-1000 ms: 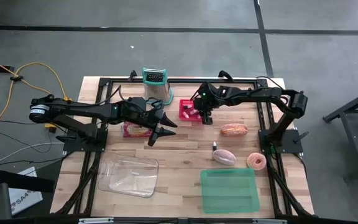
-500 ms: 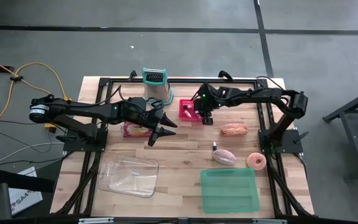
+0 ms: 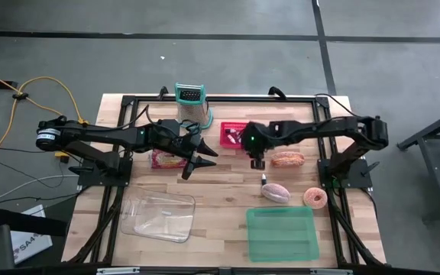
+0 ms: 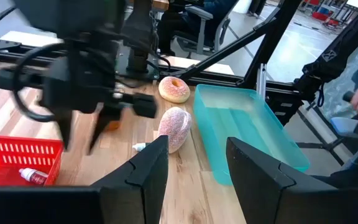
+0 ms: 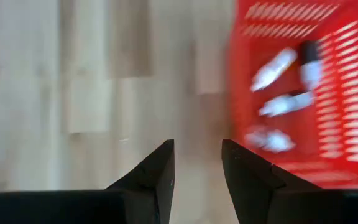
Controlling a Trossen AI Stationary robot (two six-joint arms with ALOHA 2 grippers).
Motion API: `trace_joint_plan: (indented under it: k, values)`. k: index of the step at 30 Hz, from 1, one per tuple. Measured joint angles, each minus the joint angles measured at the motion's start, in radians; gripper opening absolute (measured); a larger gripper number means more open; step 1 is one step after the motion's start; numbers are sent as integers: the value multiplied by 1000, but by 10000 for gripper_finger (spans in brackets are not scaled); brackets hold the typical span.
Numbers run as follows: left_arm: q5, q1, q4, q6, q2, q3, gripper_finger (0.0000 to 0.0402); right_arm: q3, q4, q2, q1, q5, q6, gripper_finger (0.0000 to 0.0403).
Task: Pick & Place Food Item
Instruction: Put the food coloring into the red bin
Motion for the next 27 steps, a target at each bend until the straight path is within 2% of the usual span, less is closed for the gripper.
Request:
trace_joint_plan:
  k: [7, 14, 21, 27]
  values:
    - [0, 0, 0, 0, 0, 0, 158, 0, -50, -12, 113, 3, 159, 121]
    - [0, 0, 0, 0, 0, 0, 158, 0, -67, -12, 165, 2, 324, 121]
    - [0, 0, 1, 0, 0, 0, 158, 0, -85, -12, 173, -5, 350, 121]
    - [0, 0, 1, 0, 0, 0, 158, 0, -84, -12, 173, -92, 350, 121]
